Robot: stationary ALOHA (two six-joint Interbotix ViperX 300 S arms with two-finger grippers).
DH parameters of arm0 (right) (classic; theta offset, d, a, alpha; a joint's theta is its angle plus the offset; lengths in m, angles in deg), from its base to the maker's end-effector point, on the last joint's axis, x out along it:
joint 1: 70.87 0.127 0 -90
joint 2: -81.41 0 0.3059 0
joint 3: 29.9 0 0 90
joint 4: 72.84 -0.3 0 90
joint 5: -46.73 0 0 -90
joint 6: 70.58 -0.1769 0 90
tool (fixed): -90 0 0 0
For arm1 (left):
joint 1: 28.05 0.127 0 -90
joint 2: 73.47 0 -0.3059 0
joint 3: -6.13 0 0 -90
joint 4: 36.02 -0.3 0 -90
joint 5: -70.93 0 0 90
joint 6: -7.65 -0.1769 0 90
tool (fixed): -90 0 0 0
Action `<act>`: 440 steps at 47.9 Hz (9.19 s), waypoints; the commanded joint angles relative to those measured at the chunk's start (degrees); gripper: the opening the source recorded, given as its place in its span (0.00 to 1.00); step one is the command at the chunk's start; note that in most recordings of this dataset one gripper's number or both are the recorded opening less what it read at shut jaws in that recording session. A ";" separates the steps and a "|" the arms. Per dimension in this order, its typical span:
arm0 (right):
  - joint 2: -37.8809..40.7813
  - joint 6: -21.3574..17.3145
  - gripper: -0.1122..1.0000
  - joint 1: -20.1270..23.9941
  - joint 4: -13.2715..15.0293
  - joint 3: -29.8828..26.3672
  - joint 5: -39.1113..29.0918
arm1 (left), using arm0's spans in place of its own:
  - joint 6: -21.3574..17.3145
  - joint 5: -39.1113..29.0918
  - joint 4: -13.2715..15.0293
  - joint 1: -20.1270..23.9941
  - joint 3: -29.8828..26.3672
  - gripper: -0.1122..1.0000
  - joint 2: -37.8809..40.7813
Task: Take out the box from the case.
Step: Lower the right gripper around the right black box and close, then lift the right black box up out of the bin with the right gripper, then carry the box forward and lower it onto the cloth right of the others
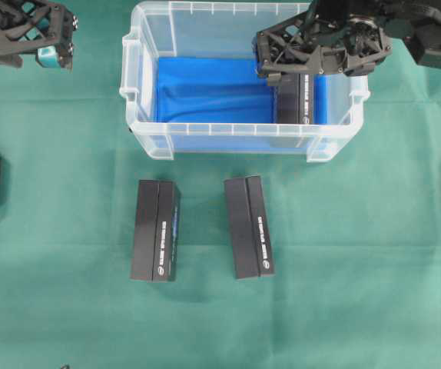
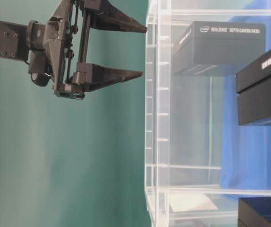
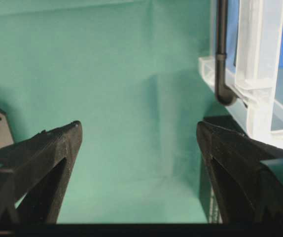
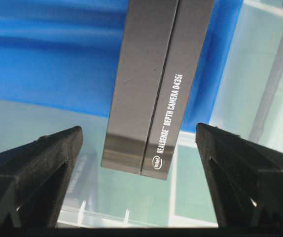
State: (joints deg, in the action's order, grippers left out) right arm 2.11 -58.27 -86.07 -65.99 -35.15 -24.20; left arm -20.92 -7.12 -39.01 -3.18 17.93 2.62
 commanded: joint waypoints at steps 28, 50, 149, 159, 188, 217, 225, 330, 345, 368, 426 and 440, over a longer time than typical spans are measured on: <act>0.26 -0.97 0.92 -0.18 0.97 0.09 0.09 | -0.09 0.00 0.09 -0.18 -0.53 1.00 -0.88; 2.20 -0.97 0.92 -1.67 1.05 3.16 4.39 | -0.09 -0.09 0.18 -0.35 -0.53 1.00 -0.88; 7.12 -2.55 0.69 -1.93 0.88 5.71 10.72 | -0.09 -0.35 0.18 -1.14 0.00 1.00 -0.97; 6.86 -2.55 0.69 -2.02 0.88 5.10 10.20 | -0.09 -0.35 0.18 -1.14 0.00 1.00 -0.97; 1.41 -1.32 0.69 -1.93 2.81 -6.50 -6.77 | 0.00 0.09 0.18 -1.05 0.00 1.00 -0.97; -0.62 0.88 0.69 -1.41 3.08 -20.04 -21.62 | -0.09 0.09 0.18 -1.05 0.09 1.00 -1.05; -0.53 1.14 0.69 -1.41 3.16 -20.39 -23.29 | 0.00 0.09 0.18 -1.05 0.26 1.00 -1.23; -0.53 1.14 0.69 -0.62 3.78 -20.30 -23.47 | 0.00 0.00 0.18 -1.05 0.26 1.00 -1.32; -0.53 -3.08 0.69 7.21 3.87 -19.78 -25.22 | -0.18 0.00 0.18 -1.05 0.26 1.00 -1.32; -0.09 -18.90 0.69 22.41 4.22 -19.25 -28.30 | -0.88 -0.26 0.18 -1.05 0.26 1.00 -1.32; 0.62 -33.05 0.69 31.38 -0.79 2.20 -7.29 | -0.44 -1.14 0.18 -1.05 0.26 1.00 -1.32; 1.14 -34.37 0.69 31.29 -1.14 10.11 1.67 | -0.35 -1.14 0.18 -1.05 0.35 1.00 -1.23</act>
State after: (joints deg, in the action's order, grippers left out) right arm 3.86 -92.64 -54.96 -66.96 -25.49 -24.11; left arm -21.35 -8.26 -38.92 -4.06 18.81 2.01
